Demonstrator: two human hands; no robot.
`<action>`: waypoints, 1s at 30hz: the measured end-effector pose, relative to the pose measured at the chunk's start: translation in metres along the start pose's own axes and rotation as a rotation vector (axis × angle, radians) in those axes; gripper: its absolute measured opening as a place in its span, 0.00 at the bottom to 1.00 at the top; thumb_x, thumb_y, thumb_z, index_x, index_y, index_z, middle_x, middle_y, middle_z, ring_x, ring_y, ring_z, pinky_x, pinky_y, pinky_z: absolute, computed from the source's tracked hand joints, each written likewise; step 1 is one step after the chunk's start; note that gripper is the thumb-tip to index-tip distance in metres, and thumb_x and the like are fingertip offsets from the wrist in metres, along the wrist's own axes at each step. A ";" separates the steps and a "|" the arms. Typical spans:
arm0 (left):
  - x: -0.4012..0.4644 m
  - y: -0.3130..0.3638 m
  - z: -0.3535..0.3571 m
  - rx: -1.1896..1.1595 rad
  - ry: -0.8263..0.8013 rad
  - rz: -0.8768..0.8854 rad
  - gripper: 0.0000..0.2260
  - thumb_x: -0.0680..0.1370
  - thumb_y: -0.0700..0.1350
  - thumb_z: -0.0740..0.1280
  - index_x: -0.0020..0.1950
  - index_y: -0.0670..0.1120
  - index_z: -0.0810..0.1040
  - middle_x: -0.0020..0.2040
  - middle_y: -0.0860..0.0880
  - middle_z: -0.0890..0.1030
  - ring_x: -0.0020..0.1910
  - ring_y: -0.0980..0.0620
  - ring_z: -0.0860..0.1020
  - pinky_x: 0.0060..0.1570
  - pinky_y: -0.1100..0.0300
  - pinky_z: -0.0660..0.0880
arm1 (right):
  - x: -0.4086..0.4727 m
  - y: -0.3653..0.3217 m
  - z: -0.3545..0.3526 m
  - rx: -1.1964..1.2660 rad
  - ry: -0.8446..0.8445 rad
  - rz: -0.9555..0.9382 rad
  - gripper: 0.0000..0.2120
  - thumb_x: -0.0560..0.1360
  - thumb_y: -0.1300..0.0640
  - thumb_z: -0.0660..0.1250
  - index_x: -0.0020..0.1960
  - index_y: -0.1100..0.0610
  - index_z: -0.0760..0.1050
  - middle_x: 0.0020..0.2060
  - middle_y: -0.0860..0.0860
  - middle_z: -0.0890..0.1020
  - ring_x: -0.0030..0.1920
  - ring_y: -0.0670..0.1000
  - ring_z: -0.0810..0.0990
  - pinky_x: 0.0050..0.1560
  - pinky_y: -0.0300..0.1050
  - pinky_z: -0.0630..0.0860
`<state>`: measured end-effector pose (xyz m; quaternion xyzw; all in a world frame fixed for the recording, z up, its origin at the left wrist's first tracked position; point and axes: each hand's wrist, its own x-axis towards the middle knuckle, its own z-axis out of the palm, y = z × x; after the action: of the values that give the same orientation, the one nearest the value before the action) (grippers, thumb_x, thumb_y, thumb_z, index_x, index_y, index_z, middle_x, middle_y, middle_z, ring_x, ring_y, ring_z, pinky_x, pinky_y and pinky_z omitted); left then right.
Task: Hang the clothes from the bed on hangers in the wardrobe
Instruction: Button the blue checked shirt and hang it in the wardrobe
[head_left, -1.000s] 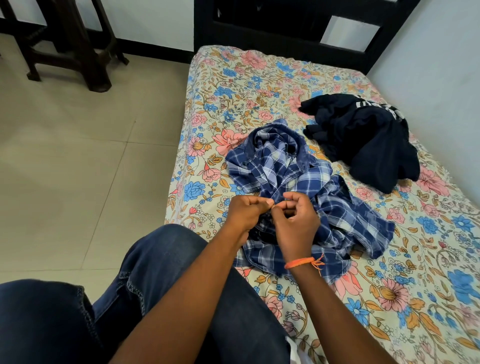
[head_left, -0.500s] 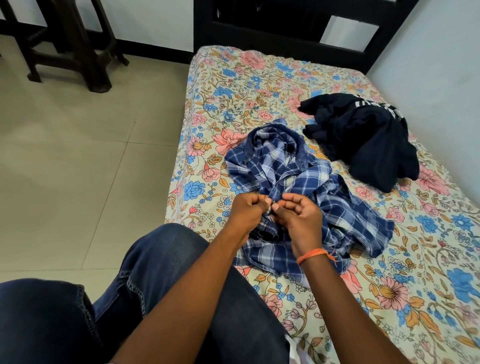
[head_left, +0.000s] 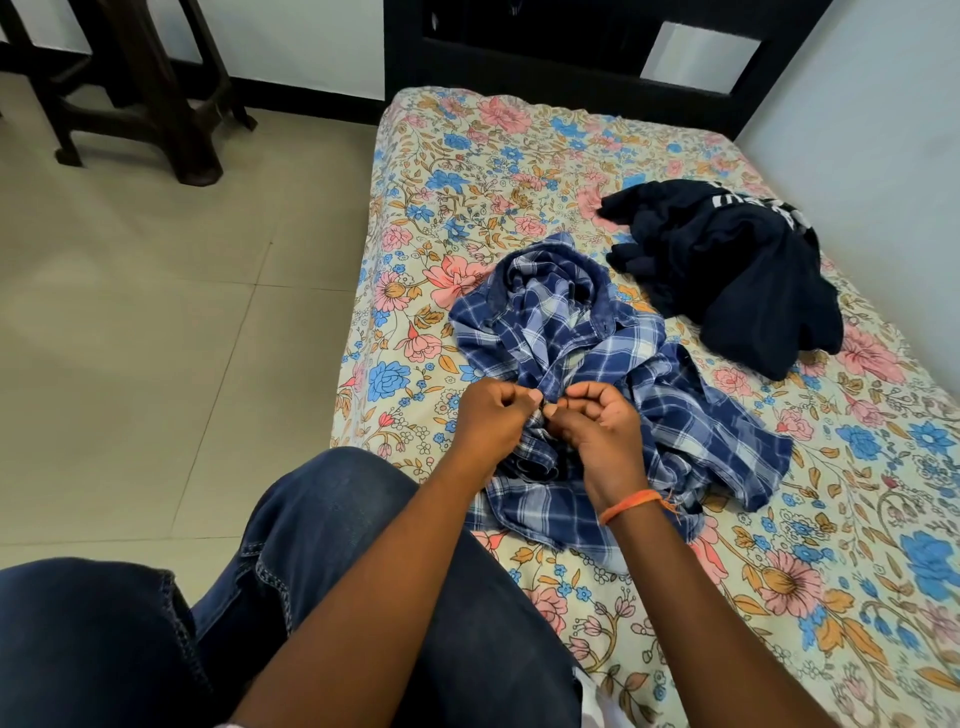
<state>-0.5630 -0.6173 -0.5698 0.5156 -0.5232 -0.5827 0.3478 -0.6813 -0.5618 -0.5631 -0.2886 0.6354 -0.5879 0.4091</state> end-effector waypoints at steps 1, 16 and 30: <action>0.001 -0.001 0.000 -0.012 -0.026 -0.025 0.09 0.79 0.41 0.69 0.43 0.37 0.83 0.36 0.44 0.81 0.35 0.53 0.75 0.34 0.68 0.70 | 0.001 -0.001 0.000 0.039 -0.007 0.027 0.15 0.70 0.72 0.73 0.53 0.62 0.75 0.39 0.56 0.82 0.39 0.52 0.82 0.40 0.43 0.79; 0.001 -0.008 0.003 -0.146 -0.165 -0.115 0.13 0.81 0.47 0.65 0.49 0.38 0.82 0.42 0.37 0.80 0.41 0.48 0.75 0.45 0.57 0.74 | 0.002 -0.006 -0.003 0.084 0.010 0.081 0.13 0.72 0.68 0.73 0.55 0.61 0.75 0.40 0.55 0.86 0.40 0.56 0.85 0.45 0.49 0.82; -0.009 -0.009 0.014 0.477 -0.132 0.464 0.05 0.76 0.47 0.69 0.40 0.51 0.76 0.51 0.53 0.73 0.55 0.52 0.71 0.54 0.56 0.68 | 0.036 -0.030 0.002 -0.150 0.282 0.036 0.04 0.71 0.61 0.76 0.42 0.61 0.83 0.37 0.56 0.84 0.37 0.52 0.80 0.42 0.49 0.80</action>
<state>-0.5738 -0.6037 -0.5778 0.4107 -0.7695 -0.3814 0.3060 -0.7012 -0.5974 -0.5396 -0.2215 0.7338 -0.5660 0.3036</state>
